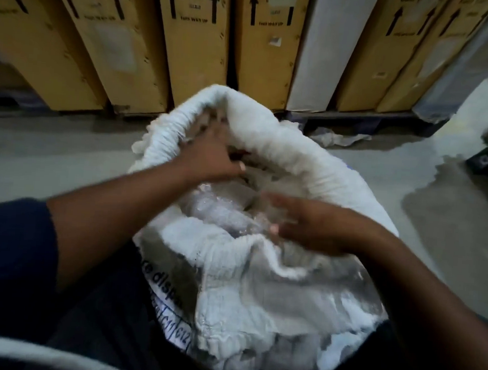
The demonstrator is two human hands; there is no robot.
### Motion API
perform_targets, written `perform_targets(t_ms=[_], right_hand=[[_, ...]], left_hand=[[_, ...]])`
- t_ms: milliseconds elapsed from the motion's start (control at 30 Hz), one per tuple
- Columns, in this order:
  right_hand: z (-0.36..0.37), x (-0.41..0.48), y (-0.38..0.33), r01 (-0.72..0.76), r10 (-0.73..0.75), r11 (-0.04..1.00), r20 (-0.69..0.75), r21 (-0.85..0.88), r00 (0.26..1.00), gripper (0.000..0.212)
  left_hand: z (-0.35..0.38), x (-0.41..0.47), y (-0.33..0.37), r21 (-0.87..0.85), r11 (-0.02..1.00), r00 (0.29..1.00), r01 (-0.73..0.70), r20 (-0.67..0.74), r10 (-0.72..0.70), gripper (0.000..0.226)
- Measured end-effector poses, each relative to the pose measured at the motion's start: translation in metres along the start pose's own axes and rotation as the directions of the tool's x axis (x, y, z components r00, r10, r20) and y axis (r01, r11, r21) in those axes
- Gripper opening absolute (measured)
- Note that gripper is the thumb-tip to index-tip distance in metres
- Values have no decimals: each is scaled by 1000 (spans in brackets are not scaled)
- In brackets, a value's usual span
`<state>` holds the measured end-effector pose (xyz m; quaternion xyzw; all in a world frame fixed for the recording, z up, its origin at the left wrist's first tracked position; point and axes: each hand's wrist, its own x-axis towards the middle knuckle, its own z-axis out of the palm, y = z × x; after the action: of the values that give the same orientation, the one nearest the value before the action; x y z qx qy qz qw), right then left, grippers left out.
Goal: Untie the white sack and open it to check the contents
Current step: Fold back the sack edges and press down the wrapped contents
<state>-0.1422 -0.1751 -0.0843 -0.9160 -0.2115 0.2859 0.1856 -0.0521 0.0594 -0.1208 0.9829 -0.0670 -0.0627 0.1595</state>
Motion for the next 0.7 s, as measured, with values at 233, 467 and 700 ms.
perform_targets(t_ms=[233, 467, 700], right_hand=[[-3, 28, 69, -253, 207, 967, -525, -17, 826, 149], [10, 8, 69, -238, 175, 971, -631, -15, 756, 152], [28, 0, 46, -381, 246, 921, -641, -78, 727, 152]], left_hand=[[36, -145, 11, 445, 891, 916, -91, 389, -101, 122], [-7, -169, 32, 317, 897, 738, -307, 675, 14, 96], [-6, -76, -1, -288, 957, 998, 17, 57, -1, 136]])
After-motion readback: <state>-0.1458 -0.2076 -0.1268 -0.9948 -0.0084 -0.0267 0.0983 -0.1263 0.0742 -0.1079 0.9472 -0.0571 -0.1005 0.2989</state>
